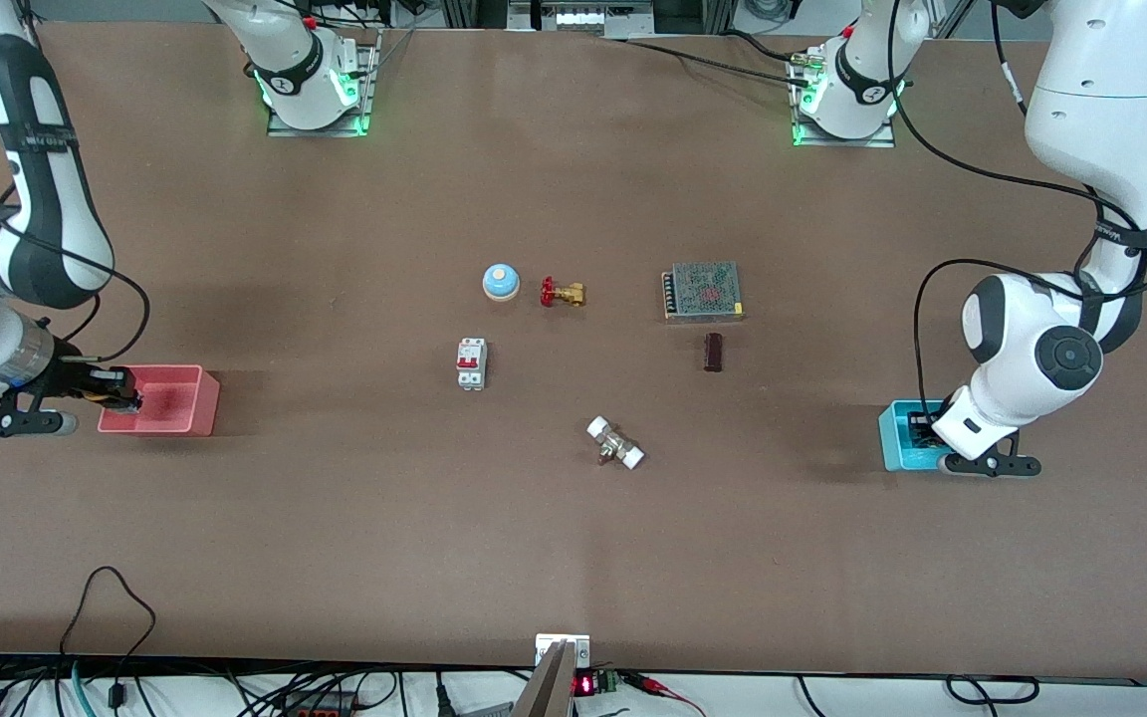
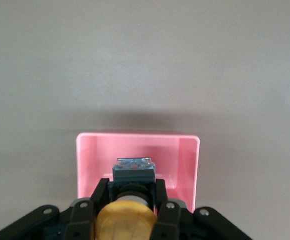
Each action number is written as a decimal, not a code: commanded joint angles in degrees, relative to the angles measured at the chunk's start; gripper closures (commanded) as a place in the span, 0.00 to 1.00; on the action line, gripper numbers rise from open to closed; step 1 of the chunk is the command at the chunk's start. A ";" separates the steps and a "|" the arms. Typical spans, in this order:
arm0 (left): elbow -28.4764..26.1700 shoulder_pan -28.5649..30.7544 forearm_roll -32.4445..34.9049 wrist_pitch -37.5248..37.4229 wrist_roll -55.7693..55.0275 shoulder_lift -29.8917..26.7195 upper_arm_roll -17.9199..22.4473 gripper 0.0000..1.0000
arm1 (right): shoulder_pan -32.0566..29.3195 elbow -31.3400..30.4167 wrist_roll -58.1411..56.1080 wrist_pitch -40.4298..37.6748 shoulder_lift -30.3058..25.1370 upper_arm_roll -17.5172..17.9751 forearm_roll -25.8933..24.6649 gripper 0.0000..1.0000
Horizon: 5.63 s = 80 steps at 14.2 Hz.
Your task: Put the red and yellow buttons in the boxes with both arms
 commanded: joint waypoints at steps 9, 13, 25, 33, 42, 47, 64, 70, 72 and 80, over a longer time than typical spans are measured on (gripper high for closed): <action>9.17 -0.08 1.07 -23.77 0.41 -9.79 -2.37 0.00 | 0.10 0.84 -1.43 5.56 8.50 -0.42 -0.03 0.79; 23.68 -0.08 -1.90 -43.43 0.32 -10.15 -4.74 0.00 | 0.19 0.92 -1.25 5.56 9.55 -0.42 0.06 0.58; -0.19 0.45 -2.00 -30.77 0.14 -34.84 -6.24 0.00 | 1.33 1.54 -0.64 -4.71 -0.18 0.28 1.02 0.00; 8.59 0.36 -2.62 -47.56 -0.20 -32.65 -6.24 0.00 | 10.03 7.50 7.53 -30.71 -17.24 0.28 0.50 0.00; 10.70 0.71 -2.62 -47.39 -0.29 -31.60 -6.16 0.00 | 11.88 9.71 10.96 -38.21 -22.80 -0.25 1.37 0.00; 10.70 0.80 -2.62 -47.39 -0.20 -31.86 -6.16 0.00 | 11.70 10.06 10.79 -38.48 -22.44 -0.25 1.37 0.00; 10.70 0.80 -2.71 -47.74 -0.29 -32.12 -6.24 0.00 | 11.62 9.98 10.87 -38.57 -22.35 -0.34 1.64 0.00; 10.70 0.80 -2.71 -47.74 -0.29 -32.12 -6.24 0.00 | 11.53 9.97 10.79 -38.65 -22.35 -0.34 1.64 0.00; 10.70 0.80 -2.71 -47.74 -0.29 -32.12 -6.24 0.00 | 11.53 9.97 10.70 -38.65 -22.35 -0.34 1.64 0.00; 10.70 0.80 -2.71 -47.65 -0.29 -32.04 -6.16 0.00 | 11.44 9.89 10.61 -38.74 -22.35 -0.34 1.64 0.00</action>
